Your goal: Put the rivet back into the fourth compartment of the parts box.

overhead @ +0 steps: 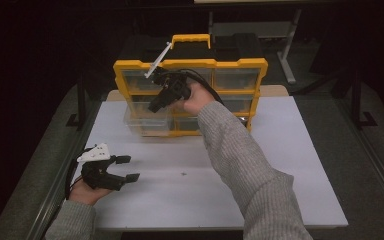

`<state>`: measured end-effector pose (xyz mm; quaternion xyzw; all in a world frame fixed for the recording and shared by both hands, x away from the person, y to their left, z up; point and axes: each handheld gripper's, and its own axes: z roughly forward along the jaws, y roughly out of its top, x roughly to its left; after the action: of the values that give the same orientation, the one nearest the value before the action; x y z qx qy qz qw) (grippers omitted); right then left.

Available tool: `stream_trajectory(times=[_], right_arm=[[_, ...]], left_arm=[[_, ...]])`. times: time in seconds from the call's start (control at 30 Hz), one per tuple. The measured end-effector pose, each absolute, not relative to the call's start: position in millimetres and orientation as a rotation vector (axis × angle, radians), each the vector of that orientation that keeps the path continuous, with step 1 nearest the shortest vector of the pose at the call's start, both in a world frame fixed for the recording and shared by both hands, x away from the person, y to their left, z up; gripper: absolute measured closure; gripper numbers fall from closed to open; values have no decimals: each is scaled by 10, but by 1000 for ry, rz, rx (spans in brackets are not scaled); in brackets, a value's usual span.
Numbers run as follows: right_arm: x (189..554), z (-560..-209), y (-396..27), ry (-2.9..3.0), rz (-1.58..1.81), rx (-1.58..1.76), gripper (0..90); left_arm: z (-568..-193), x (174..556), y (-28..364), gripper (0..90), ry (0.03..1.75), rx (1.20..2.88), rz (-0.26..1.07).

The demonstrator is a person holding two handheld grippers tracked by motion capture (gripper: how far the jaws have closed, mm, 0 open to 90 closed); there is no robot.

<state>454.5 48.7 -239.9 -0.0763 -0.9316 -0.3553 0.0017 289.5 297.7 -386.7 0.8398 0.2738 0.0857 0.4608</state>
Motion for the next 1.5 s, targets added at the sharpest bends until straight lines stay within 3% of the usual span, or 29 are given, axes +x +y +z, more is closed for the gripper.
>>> stream_trajectory(times=[0.63,1.5], right_arm=[[4448,-2226,79,-2920,-1178,-302,703],[4317,-2448,-384,-2918,-1212,-384,632]], left_arm=[[-3862,2899,2985,240,666,2076,222],[-3869,2895,2962,239,667,2076,222]])
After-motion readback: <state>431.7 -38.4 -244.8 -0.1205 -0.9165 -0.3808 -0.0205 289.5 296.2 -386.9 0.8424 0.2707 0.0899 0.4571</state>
